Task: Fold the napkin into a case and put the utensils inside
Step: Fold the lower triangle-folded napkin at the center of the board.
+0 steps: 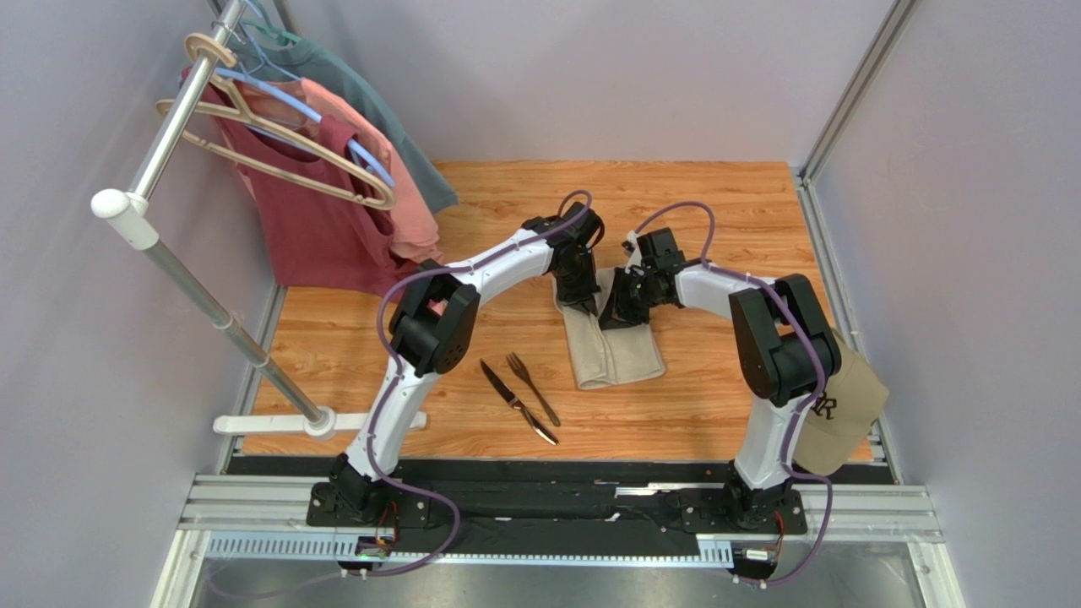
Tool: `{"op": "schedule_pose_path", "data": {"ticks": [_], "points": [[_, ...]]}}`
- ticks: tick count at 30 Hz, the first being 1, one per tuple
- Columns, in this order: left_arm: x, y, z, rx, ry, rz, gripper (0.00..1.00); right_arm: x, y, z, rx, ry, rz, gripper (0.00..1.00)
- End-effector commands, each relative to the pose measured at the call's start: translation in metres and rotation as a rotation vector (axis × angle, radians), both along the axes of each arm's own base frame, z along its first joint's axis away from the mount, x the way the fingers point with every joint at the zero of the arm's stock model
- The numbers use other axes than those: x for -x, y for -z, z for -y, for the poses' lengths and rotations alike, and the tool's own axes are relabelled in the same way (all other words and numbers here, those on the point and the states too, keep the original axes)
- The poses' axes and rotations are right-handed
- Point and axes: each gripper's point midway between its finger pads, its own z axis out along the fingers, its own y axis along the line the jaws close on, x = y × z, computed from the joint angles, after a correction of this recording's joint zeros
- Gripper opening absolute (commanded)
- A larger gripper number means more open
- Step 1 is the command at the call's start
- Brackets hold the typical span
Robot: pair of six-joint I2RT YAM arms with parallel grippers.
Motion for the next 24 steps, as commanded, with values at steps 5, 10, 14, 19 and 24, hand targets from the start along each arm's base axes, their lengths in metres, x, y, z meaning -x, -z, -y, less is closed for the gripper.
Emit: {"op": "schedule_pose_path", "data": {"ticks": [5,10,14,19,24], "points": [[0.0,-0.004,0.01,0.012,0.025,0.02,0.0,-0.017,-0.035,0.018,0.018,0.058,0.085,0.0],[-0.002,-0.014,0.012,0.024,0.024,0.039,0.0,-0.016,-0.018,0.026,0.039,0.07,0.05,0.0],[-0.003,-0.019,0.014,0.027,0.024,0.053,0.0,-0.015,-0.005,0.027,0.051,0.076,0.024,0.0],[-0.001,-0.013,0.016,0.031,0.027,0.034,0.0,-0.013,0.007,0.029,0.064,0.078,-0.004,0.0],[0.001,-0.022,0.02,0.037,0.029,0.052,0.0,-0.013,0.014,0.032,0.083,0.08,-0.013,0.0]]}}
